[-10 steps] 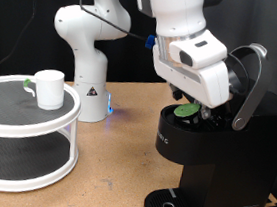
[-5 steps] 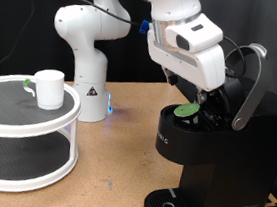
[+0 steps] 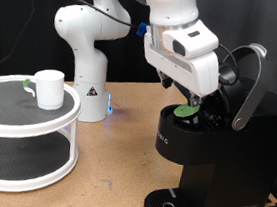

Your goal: Make a cup of coffee with the keurig machine

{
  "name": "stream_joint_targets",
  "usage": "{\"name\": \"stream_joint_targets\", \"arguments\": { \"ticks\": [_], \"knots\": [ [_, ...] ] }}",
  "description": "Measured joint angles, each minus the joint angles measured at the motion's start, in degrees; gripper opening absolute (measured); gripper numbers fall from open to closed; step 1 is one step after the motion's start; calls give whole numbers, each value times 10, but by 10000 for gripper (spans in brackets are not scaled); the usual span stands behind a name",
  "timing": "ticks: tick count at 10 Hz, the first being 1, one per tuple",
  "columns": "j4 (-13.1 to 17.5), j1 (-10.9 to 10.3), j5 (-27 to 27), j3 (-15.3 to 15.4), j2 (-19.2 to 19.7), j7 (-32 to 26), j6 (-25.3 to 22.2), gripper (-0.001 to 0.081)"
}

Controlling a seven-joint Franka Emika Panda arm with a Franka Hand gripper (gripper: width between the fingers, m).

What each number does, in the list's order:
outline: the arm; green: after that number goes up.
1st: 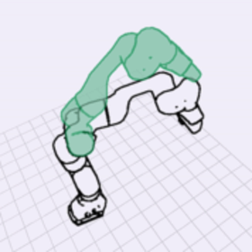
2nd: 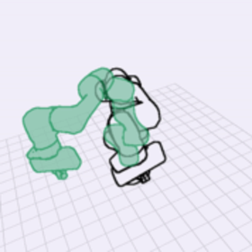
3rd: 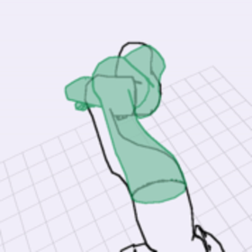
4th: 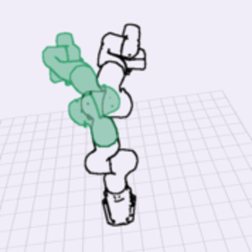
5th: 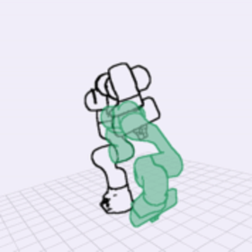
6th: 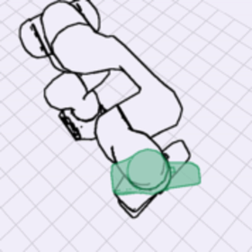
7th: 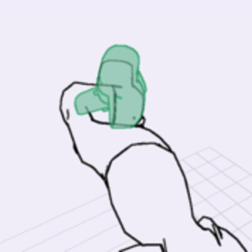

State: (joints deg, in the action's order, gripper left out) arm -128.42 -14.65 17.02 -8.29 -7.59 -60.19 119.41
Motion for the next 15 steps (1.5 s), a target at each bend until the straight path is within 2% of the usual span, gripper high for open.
{"name": "stream_joint_targets", "arguments": {
  "ticks": [6,11,15],
  "knots": [
    [-26,-2,1,2,4,6,56,801],
    [-30,-4,27,4,4,-13,72,801],
    [-41,-4,22,7,9,-14,89,801]
  ]
}}
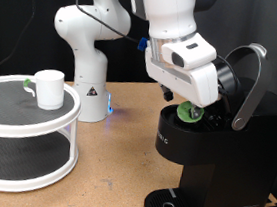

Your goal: Make a cup of coffee with the keurig machine

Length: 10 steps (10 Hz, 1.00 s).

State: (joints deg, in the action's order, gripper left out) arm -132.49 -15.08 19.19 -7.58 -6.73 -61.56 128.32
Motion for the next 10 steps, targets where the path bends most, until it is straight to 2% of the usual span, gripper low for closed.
{"name": "stream_joint_targets", "arguments": {
  "ticks": [6,10],
  "knots": [
    [-1,0,1,4,4,-2,9,801],
    [-9,1,29,1,-15,-49,-17,801]
  ]
}}
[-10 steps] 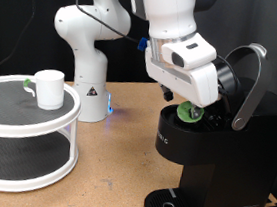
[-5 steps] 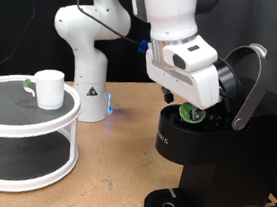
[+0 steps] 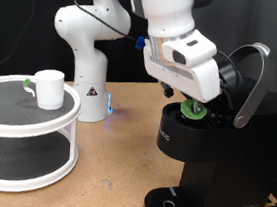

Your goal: Make a cup of coffee with the keurig machine

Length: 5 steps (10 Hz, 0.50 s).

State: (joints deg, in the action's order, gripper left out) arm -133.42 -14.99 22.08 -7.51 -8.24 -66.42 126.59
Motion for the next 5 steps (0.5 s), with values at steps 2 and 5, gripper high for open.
{"name": "stream_joint_targets", "arguments": {
  "ticks": [2,5],
  "knots": [
    [-17,2,0,-3,-27,-9,-12,801],
    [-35,4,-4,-7,-51,-9,-20,801]
  ]
}}
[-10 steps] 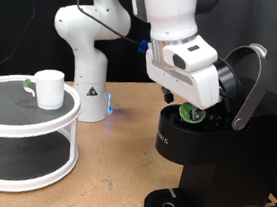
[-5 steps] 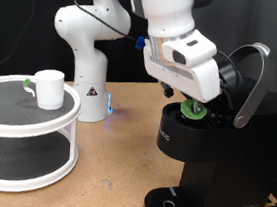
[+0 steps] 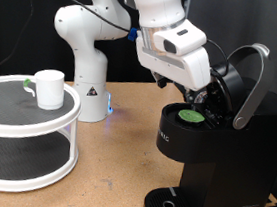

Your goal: Make a cup of coffee with the keurig machine

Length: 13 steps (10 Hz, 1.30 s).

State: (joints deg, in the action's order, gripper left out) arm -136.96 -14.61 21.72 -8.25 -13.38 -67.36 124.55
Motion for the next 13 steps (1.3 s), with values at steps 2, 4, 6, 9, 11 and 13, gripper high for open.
{"name": "stream_joint_targets", "arguments": {
  "ticks": [2,4,6,9,11,13],
  "knots": [
    [-3,2,-4,-1,-3,1,-1,801],
    [-3,4,-4,-1,-4,1,-2,801],
    [-2,5,-4,-2,-8,12,-2,801],
    [2,12,-3,-2,-15,62,3,801],
    [15,21,-3,-7,-14,87,4,801],
    [38,31,2,-20,-14,91,5,801]
  ]
}}
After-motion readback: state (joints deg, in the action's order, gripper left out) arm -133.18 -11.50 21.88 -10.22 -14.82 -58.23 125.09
